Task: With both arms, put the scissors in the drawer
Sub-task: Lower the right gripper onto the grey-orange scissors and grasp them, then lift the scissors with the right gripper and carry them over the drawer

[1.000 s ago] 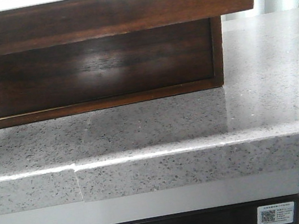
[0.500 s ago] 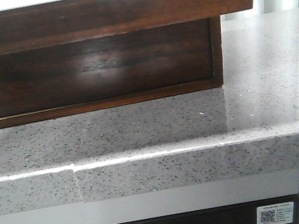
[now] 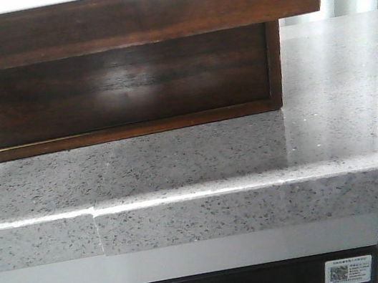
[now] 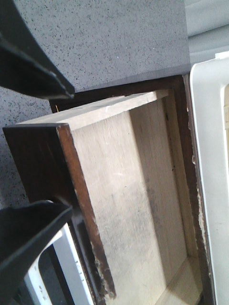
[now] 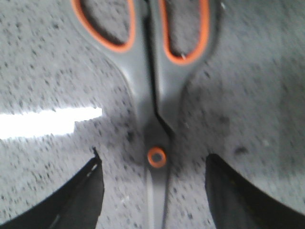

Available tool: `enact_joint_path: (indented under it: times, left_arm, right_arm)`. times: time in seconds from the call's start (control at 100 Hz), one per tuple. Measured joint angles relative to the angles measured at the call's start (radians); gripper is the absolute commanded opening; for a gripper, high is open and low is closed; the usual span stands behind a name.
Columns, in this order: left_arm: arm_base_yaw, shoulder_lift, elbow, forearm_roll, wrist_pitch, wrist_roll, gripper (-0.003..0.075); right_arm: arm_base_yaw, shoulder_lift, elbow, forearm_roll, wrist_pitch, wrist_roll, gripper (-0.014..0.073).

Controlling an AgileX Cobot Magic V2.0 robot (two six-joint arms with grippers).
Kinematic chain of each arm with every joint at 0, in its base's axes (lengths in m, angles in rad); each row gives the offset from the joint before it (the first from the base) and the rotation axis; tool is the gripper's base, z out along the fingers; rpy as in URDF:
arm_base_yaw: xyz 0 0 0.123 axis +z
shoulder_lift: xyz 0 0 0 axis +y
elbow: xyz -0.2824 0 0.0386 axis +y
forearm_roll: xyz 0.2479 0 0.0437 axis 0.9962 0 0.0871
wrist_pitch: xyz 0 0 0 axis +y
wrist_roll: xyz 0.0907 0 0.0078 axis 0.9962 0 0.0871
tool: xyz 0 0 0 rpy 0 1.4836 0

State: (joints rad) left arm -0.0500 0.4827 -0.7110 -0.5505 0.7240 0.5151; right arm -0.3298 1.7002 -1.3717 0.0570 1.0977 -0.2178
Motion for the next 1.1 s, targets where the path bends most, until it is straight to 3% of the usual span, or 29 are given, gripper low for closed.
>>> enact_joint_path:
  times: [0.23, 0.5, 0.84, 1.1]
  left_arm:
    - [0.0, 0.0, 0.0, 0.0, 0.0, 0.0, 0.0438]
    - [0.0, 0.0, 0.0, -0.001, 0.0, 0.0, 0.0438]
    - [0.0, 0.0, 0.0, -0.001, 0.0, 0.0, 0.0438]
    - [0.0, 0.0, 0.0, -0.001, 0.0, 0.0, 0.0438]
  right_arm:
    - [0.007, 0.073, -0.053, 0.0, 0.018, -0.007, 0.0394]
    - [0.007, 0.094, -0.06, 0.0, 0.024, -0.019, 0.0283]
    - [0.007, 0.094, -0.062, 0.0, 0.035, -0.032, 0.0261]
    - [0.007, 0.11, -0.071, -0.011, 0.054, -0.034, 0.0084]
